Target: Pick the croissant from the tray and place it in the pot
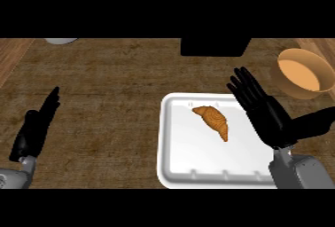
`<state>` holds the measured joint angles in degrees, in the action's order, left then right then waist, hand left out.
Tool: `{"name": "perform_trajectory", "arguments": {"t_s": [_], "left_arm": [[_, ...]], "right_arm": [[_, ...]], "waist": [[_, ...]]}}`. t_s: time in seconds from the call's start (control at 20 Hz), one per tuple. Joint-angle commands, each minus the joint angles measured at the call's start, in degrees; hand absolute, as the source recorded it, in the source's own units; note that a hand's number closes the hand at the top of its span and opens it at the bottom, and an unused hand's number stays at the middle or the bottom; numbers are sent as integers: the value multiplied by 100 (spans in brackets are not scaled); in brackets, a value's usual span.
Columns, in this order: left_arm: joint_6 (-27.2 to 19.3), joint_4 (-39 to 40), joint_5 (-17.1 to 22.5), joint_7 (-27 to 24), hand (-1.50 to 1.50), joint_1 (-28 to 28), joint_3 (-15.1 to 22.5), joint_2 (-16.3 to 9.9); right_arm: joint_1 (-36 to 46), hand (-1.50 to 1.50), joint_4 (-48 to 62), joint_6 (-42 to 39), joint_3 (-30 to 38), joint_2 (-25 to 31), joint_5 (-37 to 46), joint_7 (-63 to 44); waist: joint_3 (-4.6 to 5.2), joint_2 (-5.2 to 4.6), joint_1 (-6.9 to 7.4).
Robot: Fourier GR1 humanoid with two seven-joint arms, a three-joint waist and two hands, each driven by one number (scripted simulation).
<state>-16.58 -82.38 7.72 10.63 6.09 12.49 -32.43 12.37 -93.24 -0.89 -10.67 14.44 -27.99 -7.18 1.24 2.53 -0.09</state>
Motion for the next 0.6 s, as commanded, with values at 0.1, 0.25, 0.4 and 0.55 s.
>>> {"name": "perform_trajectory", "arguments": {"t_s": [0.1, 0.25, 0.4, 0.55], "left_arm": [[11, -475, 327, -391, 0, 650, -159, 461], [-4, -837, 506, -658, 0, 1028, -156, 802], [18, -913, 778, -703, 0, 1113, -194, 1092], [-7, -893, 816, -747, 0, 1270, -148, 1269]], "right_arm": [[1404, 150, 36, -1723, -487, 333, -464, -168], [1906, 150, -214, -2804, -1032, 321, -764, -143], [2598, -150, 63, -3281, -620, 1361, 619, 580], [2891, -150, 82, -4222, -684, 1545, 751, 1417]], "waist": [[-118, -327, 539], [-105, -346, 976], [-116, -447, 779], [-157, -547, 757]]}}
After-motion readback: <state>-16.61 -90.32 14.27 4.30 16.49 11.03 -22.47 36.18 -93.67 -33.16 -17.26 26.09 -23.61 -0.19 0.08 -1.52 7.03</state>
